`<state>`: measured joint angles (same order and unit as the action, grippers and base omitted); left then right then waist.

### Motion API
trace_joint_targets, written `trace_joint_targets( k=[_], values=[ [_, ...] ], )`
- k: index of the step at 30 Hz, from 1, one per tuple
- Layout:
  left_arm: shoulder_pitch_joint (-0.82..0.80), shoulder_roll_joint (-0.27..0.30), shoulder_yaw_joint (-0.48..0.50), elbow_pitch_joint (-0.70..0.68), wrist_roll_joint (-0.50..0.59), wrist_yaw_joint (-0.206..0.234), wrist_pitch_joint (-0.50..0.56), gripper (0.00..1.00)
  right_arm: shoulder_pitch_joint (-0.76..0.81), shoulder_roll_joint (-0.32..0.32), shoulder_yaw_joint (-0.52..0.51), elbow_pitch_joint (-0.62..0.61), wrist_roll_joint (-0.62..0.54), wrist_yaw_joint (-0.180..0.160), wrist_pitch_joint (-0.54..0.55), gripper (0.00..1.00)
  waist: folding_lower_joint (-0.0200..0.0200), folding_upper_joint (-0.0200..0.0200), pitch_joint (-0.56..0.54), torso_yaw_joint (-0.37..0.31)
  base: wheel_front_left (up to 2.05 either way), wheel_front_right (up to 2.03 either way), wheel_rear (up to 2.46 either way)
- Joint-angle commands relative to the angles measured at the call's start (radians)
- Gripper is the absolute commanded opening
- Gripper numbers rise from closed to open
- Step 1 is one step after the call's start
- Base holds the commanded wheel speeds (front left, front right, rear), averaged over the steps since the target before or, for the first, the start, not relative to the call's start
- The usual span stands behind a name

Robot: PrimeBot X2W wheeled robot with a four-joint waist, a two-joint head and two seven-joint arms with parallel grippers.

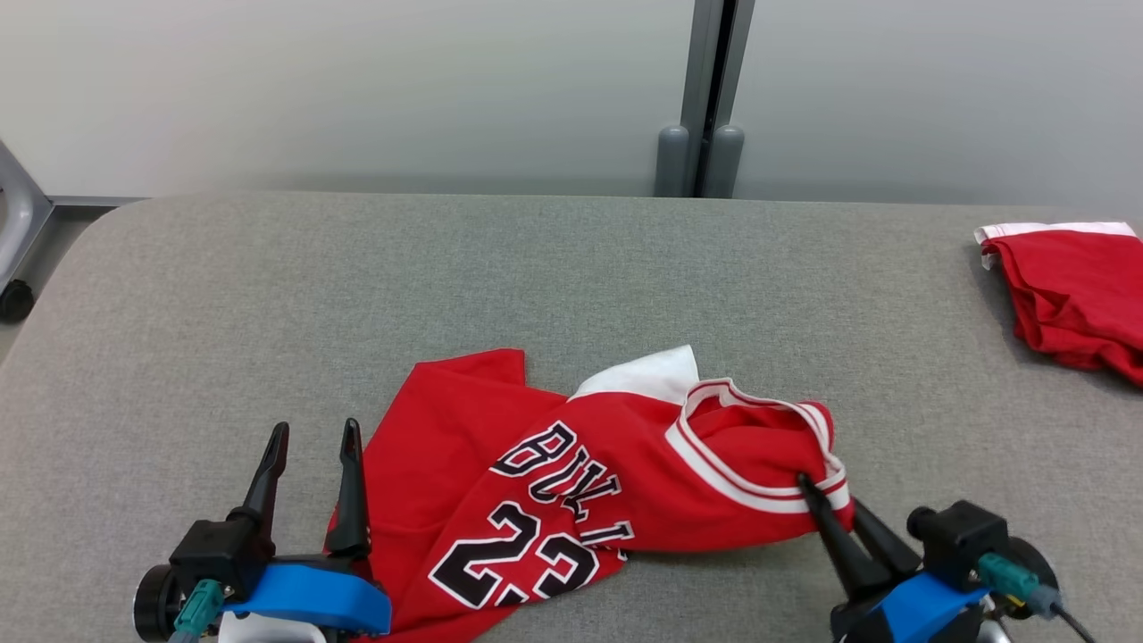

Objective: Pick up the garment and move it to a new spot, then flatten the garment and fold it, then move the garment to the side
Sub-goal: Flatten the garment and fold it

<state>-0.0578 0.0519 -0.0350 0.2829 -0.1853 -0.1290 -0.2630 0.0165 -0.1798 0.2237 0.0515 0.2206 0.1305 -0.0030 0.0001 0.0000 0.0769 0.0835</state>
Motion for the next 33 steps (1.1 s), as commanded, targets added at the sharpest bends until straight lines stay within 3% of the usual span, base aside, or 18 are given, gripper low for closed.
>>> trace_joint_targets(
  k=[1, 8, 21, 22, 23, 28, 33],
  values=[
    [-0.011, 0.000, -0.001, -0.002, -0.004, -0.002, -0.003, 1.00, -0.019, -0.009, -0.007, 0.019, 0.003, 0.001, -0.008, 0.00, -0.0001, 0.0000, 0.002, 0.003, 0.00, 0.00, 0.00],
    [-0.033, 0.004, -0.025, 0.009, -0.006, -0.002, -0.003, 1.00, -0.185, -0.040, -0.047, 0.270, 0.021, 0.001, -0.074, 0.00, -0.0001, 0.0000, 0.018, 0.038, 0.00, 0.00, 0.00],
    [-0.047, 0.008, -0.056, 0.024, -0.015, -0.002, -0.002, 1.00, -0.479, -0.009, -0.067, 0.757, 0.041, 0.000, -0.196, 0.00, -0.0001, 0.0000, 0.040, 0.126, 0.00, 0.00, 0.00],
    [-0.045, 0.009, -0.056, 0.025, -0.016, -0.002, -0.003, 1.00, -0.493, -0.006, -0.065, 0.787, 0.040, 0.000, -0.203, 0.45, -0.0001, 0.0000, 0.039, 0.128, 0.00, 0.00, 0.00],
    [-0.042, 0.009, -0.056, 0.025, -0.016, -0.002, -0.002, 1.00, -0.506, -0.004, -0.063, 0.814, 0.040, 0.000, -0.212, 1.00, -0.0001, 0.0000, 0.038, 0.129, 0.00, 0.00, 0.00],
    [-0.028, 0.010, -0.044, 0.025, -0.014, -0.002, -0.003, 1.00, -0.521, -0.002, -0.050, 0.877, 0.051, 0.001, -0.251, 1.00, -0.0001, 0.0000, 0.022, 0.116, 0.00, 0.00, 0.00],
    [-0.017, 0.008, -0.035, 0.020, -0.008, -0.002, -0.002, 1.00, -0.461, -0.030, -0.041, 0.838, 0.072, 0.000, -0.262, 1.00, -0.0001, 0.0000, 0.005, 0.095, 0.00, 0.00, 0.00]
  ],
)
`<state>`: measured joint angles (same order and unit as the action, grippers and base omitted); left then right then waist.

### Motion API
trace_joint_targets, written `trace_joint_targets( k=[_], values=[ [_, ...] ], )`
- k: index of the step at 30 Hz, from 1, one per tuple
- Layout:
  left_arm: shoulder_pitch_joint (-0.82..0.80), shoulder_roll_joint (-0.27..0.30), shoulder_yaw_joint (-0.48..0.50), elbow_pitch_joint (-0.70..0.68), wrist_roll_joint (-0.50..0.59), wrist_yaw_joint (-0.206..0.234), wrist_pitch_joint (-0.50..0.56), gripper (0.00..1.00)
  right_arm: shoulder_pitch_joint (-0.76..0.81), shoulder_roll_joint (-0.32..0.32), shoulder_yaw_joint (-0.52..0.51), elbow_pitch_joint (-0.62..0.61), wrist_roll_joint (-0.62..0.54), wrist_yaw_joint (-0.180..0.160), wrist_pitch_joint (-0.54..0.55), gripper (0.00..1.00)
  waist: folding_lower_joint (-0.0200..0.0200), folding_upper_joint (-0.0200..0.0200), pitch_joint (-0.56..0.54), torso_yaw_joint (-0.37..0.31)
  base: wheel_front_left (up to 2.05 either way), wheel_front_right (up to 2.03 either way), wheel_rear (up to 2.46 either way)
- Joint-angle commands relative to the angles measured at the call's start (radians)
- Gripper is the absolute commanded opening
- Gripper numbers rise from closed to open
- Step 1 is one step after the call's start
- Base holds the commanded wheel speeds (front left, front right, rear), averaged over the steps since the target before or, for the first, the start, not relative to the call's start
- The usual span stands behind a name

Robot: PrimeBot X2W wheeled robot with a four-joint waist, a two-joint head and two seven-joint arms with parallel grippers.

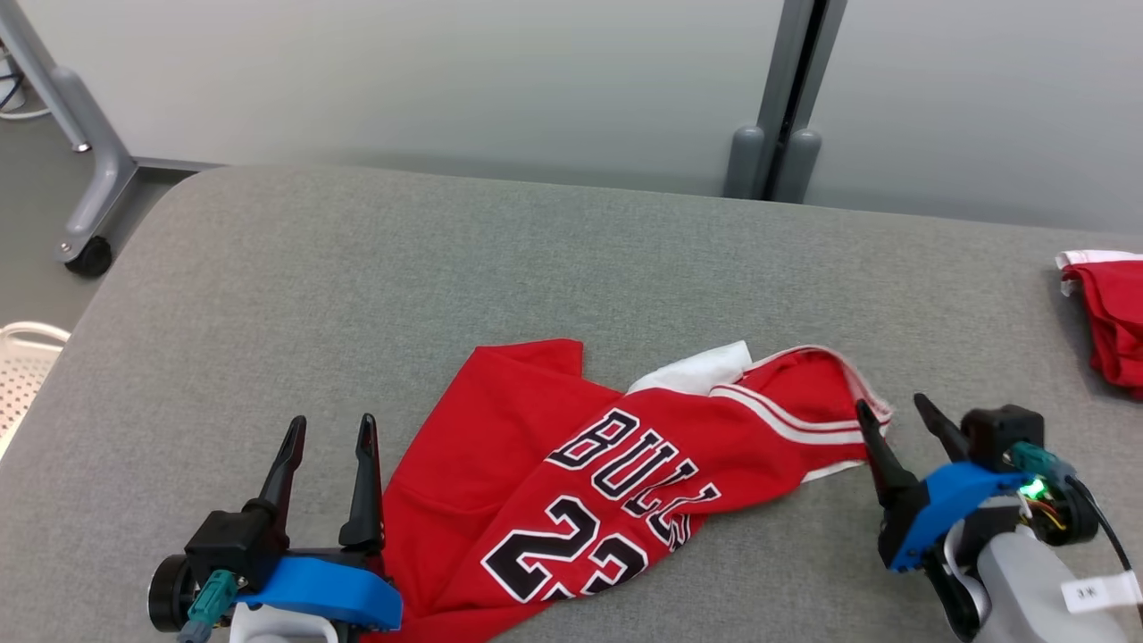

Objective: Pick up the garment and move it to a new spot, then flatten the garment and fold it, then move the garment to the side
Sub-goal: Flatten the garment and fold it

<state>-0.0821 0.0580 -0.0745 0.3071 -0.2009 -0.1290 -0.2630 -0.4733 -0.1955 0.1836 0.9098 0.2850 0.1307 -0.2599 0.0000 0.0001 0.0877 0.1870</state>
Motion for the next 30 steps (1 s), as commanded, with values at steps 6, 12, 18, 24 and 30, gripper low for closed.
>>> trace_joint_targets(
  k=[6, 12, 18, 24, 30],
  values=[
    [0.013, -0.001, 0.016, -0.013, 0.011, -0.002, -0.002, 1.00, 0.121, -0.046, -0.029, -0.146, 0.018, 0.000, -0.006, 1.00, 0.0000, -0.0001, -0.014, -0.025, 0.00, 0.00, 0.00],
    [0.020, -0.002, 0.019, -0.015, 0.011, -0.002, -0.002, 1.00, 0.183, -0.047, -0.017, -0.208, 0.000, 0.000, -0.006, 1.00, 0.0000, -0.0001, -0.016, -0.030, 0.00, 0.00, 0.00],
    [0.013, -0.003, 0.014, -0.015, 0.007, -0.002, -0.002, 1.00, 0.181, -0.040, -0.017, -0.205, -0.004, 0.000, -0.006, 1.00, 0.0000, -0.0001, -0.008, -0.022, 0.00, 0.00, 0.00],
    [0.015, 0.002, 0.018, -0.014, 0.005, -0.002, -0.002, 1.00, 0.164, -0.027, -0.020, -0.237, -0.002, 0.000, -0.006, 1.00, 0.0000, -0.0001, -0.012, -0.017, 0.00, 0.00, 0.00],
    [0.038, 0.002, 0.038, -0.019, 0.020, -0.002, -0.002, 1.00, 0.208, 0.010, -0.070, -0.357, -0.015, 0.000, -0.006, 1.00, 0.0000, -0.0001, -0.031, -0.030, 0.00, 0.00, 0.00]
  ],
)
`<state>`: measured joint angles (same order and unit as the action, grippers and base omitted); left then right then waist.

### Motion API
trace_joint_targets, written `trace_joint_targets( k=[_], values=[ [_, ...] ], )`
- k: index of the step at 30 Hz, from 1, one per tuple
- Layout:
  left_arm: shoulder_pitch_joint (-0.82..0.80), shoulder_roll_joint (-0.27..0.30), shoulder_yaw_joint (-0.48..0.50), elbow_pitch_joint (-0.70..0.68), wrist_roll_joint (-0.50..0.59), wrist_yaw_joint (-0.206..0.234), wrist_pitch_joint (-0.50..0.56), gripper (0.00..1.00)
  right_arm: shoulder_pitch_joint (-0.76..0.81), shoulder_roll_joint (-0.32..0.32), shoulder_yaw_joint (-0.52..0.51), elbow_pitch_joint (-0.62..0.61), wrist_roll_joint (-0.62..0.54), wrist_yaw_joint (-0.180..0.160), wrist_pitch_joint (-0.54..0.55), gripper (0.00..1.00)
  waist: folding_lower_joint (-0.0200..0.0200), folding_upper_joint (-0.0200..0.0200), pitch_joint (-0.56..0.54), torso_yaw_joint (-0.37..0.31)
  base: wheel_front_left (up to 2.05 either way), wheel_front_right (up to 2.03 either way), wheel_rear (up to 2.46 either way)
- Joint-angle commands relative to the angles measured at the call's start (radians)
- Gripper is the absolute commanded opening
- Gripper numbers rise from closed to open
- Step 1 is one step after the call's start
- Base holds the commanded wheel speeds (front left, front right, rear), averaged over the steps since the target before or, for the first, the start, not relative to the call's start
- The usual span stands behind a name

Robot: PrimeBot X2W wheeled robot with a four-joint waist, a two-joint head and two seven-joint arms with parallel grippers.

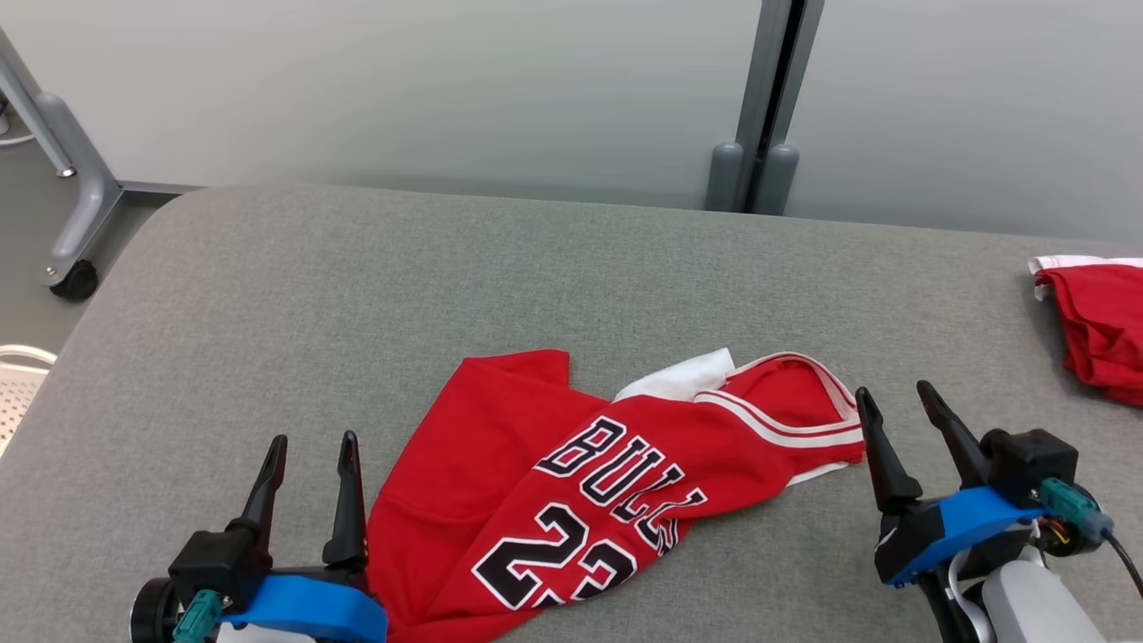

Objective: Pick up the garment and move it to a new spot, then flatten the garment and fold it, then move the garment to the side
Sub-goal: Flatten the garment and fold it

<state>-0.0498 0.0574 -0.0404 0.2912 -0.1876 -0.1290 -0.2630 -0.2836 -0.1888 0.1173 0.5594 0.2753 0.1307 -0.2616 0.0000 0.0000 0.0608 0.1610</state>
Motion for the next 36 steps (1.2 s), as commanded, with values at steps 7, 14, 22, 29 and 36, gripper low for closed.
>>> trace_joint_targets(
  k=[7, 14, 22, 29, 36],
  values=[
    [0.029, 0.006, 0.017, -0.011, 0.019, -0.002, -0.002, 1.00, 0.130, 0.056, -0.054, -0.193, -0.043, 0.000, -0.004, 1.00, 0.0000, 0.0000, -0.030, -0.039, 0.00, 0.00, 0.00],
    [0.040, 0.012, 0.015, -0.004, 0.021, -0.002, -0.003, 1.00, 0.261, 0.100, -0.098, -0.362, -0.085, 0.000, -0.004, 1.00, 0.0000, 0.0000, -0.052, -0.063, 0.00, 0.00, 0.00],
    [0.047, 0.020, 0.027, 0.005, 0.047, -0.002, -0.002, 1.00, 0.356, 0.133, -0.123, -0.441, -0.106, 0.000, -0.004, 1.00, 0.0000, 0.0000, -0.055, -0.083, 0.00, 0.00, 0.00],
    [0.025, 0.030, 0.039, 0.028, 0.076, 0.003, -0.003, 1.00, 0.345, 0.138, -0.116, -0.444, -0.115, 0.000, -0.004, 1.00, 0.0000, 0.0000, -0.046, -0.094, 0.00, 0.00, 0.00],
    [-0.052, 0.052, 0.028, 0.144, 0.091, 0.003, -0.003, 1.00, 0.302, 0.138, -0.098, -0.424, -0.124, 0.000, -0.004, 1.00, 0.0000, 0.0000, 0.005, -0.114, 0.00, 0.00, 0.00]
  ],
)
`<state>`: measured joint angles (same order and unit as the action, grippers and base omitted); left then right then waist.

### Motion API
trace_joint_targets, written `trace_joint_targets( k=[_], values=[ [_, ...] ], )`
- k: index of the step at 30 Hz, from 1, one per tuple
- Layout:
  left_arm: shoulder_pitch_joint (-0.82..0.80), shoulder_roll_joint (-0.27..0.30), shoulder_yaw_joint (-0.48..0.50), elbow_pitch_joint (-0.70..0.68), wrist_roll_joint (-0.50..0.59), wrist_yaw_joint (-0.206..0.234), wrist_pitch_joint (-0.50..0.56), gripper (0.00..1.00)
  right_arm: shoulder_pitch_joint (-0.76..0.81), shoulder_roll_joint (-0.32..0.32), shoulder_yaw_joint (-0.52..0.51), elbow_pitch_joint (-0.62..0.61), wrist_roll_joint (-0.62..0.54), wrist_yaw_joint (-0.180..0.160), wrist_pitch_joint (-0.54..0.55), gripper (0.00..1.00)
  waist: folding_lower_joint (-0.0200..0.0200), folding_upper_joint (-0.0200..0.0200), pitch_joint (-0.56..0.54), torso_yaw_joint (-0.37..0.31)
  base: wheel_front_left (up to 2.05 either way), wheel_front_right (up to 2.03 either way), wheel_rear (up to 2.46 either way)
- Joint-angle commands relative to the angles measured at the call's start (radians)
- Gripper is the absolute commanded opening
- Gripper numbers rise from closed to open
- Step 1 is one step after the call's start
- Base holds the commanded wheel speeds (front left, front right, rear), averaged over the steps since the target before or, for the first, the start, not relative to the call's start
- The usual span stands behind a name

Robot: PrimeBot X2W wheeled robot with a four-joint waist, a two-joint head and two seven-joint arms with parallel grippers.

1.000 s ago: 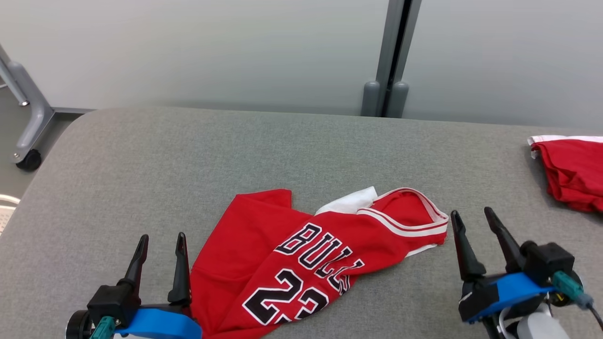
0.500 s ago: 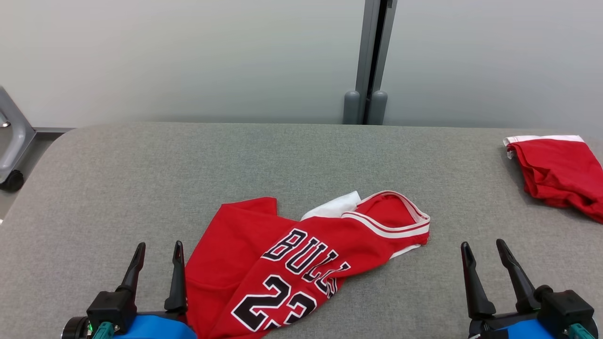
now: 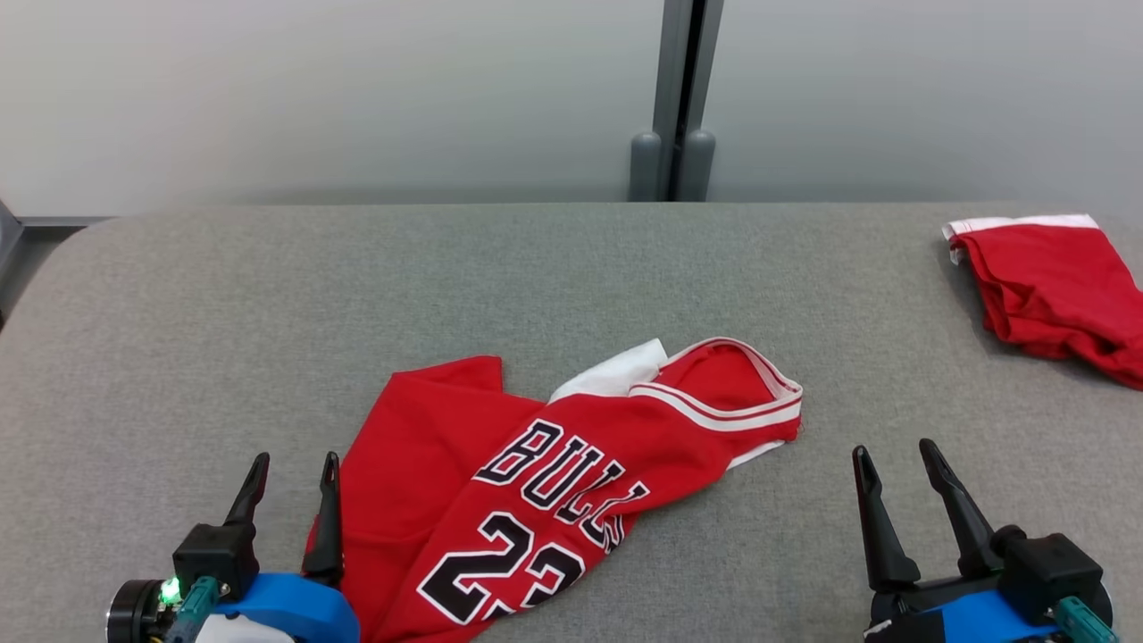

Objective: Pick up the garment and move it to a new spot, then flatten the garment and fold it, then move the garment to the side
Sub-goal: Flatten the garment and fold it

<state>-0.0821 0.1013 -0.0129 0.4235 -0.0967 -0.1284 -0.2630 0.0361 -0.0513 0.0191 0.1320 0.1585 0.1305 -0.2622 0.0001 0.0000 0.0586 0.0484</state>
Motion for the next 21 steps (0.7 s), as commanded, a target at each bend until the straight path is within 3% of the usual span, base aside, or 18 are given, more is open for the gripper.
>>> trace_joint_targets(
  k=[1, 10, 21],
  values=[
    [-0.031, 0.011, -0.003, 0.034, -0.001, 0.002, -0.002, 1.00, -0.022, 0.000, 0.001, 0.006, -0.006, 0.001, -0.003, 1.00, -0.0001, 0.0000, 0.014, -0.005, 0.00, 0.00, 0.00],
    [-0.086, 0.034, -0.003, 0.248, -0.020, 0.000, -0.002, 1.00, -0.044, 0.000, -0.003, 0.021, -0.006, 0.001, -0.003, 1.00, -0.0001, 0.0000, 0.057, -0.032, 0.00, 0.00, 0.00],
    [-0.118, 0.013, -0.035, 0.399, -0.071, -0.002, 0.000, 1.00, -0.056, 0.000, 0.007, 0.032, -0.009, 0.001, -0.003, 1.00, -0.0001, 0.0000, 0.073, -0.031, 0.00, 0.00, 0.00]
  ],
)
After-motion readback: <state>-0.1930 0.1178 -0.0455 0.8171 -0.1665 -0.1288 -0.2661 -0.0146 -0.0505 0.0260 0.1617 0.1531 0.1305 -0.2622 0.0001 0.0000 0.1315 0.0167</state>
